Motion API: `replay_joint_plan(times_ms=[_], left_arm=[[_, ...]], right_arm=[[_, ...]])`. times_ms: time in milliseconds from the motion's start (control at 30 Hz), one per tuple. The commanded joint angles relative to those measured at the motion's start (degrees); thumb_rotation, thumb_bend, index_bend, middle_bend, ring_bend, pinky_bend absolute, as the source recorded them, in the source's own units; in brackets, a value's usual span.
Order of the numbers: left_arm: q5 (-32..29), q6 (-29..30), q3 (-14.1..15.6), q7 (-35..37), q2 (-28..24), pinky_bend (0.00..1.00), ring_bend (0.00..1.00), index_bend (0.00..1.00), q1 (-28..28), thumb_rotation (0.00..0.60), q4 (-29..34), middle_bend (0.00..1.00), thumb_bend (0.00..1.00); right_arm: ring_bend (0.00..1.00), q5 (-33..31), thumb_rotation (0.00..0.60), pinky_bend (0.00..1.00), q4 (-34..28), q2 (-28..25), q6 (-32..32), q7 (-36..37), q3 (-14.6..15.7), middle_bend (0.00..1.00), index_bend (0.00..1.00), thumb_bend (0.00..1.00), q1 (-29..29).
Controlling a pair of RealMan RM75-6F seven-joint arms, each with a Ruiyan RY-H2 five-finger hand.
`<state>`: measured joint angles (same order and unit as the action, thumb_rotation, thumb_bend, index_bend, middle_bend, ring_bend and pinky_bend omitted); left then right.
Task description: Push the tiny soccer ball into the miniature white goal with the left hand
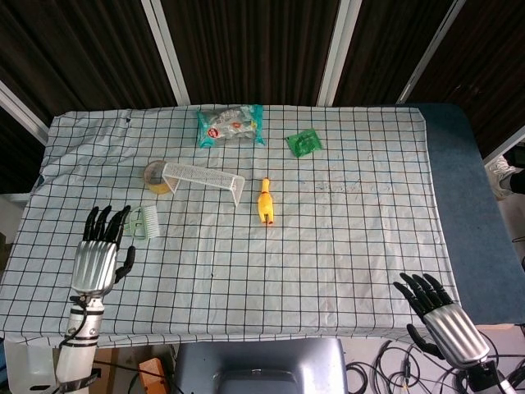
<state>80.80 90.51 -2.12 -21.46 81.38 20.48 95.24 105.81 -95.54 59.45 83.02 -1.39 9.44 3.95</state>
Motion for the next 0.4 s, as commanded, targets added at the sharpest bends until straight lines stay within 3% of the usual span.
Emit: replay_joint_plan(times_ms=[33,133,233,400], left_arm=[[7.9,2.3,10.5,14.8,-5.6,0.00,0.00,0.00,-8.1,0.600,-4.8,0.02,0.41],[12.1,1.9,13.0,16.9,-7.7,0.00,0.00,0.00,-8.6,0.600,-5.8,0.00,0.39],[15.2,5.1,12.2,16.8,-6.9,0.00,0.00,0.00,-9.7,0.600,-7.8,0.00,0.39],[15.5,2.9,11.7,17.3,-7.0,0.00,0.00,0.00,-9.9,0.600,-7.8,0.00,0.39]], right_arm=[[0.00,-0.5,0.600,0.00,-0.1,0.2,0.0,-0.5,-0.2,0.00,0.00,0.41,-0.1],[0.00,-1.0,0.600,0.00,-0.2,0.5,-0.4,-1.2,-0.5,0.00,0.00,0.41,0.0],[0.00,-1.4,0.600,0.00,-0.3,0.7,-0.7,-1.8,-0.5,0.00,0.00,0.41,-0.1],[0.00,-1.6,0.600,0.00,-0.3,0.7,-0.8,-2.2,-0.6,0.00,0.00,0.41,-0.2]])
